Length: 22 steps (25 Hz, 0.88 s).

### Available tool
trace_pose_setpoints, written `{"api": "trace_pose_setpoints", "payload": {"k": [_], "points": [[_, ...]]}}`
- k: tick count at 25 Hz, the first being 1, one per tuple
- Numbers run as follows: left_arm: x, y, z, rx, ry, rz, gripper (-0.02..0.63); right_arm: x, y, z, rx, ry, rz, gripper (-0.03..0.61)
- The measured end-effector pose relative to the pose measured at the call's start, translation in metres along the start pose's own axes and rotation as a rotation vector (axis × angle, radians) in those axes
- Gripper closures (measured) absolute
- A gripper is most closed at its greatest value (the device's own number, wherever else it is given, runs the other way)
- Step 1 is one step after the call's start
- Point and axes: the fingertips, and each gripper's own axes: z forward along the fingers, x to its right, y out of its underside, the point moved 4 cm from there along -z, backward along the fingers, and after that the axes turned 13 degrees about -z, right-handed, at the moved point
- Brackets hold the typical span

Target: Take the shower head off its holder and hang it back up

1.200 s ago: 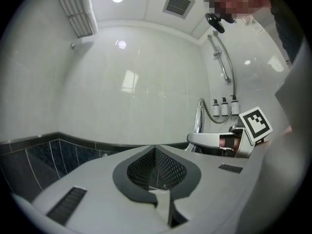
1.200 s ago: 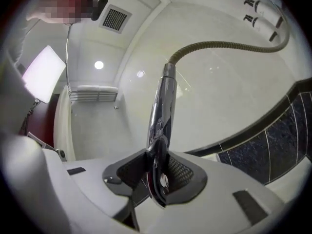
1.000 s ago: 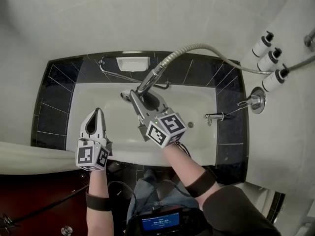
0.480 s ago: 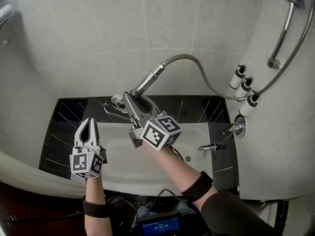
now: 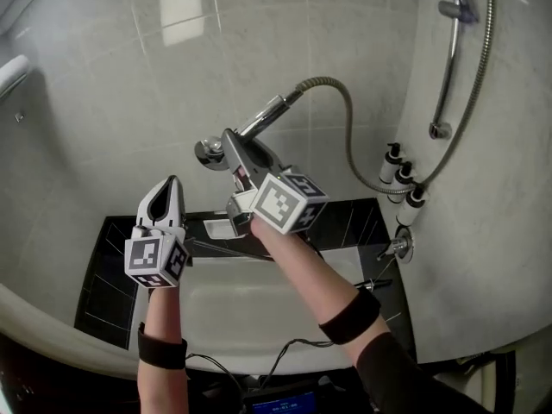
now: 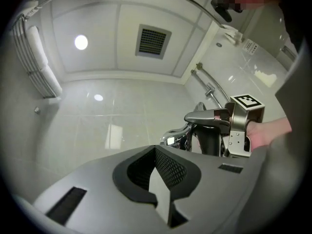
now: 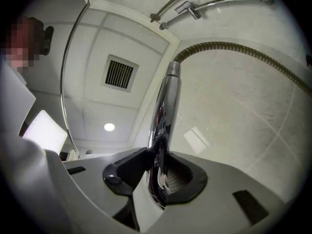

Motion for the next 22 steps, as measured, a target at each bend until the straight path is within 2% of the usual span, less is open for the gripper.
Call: {"api": "trace_pose_setpoints", "payload": {"k": [12,17,22], "points": [[0.052,-0.085,0.078,0.096,0.102,0.07,0.614,0.042,-0.12,0.033,0.136,0.041,0.009,0.443],[0.079,-0.112,0.104,0.119,0.133,0.092,0.614,0.051,-0.174,0.048,0.182,0.024,-0.01,0.44],[0.108,-0.139,0.125,0.141,0.169,0.136,0.614,0.065,-0.227,0.068,0.249,0.018,0.029,0.44]]}}
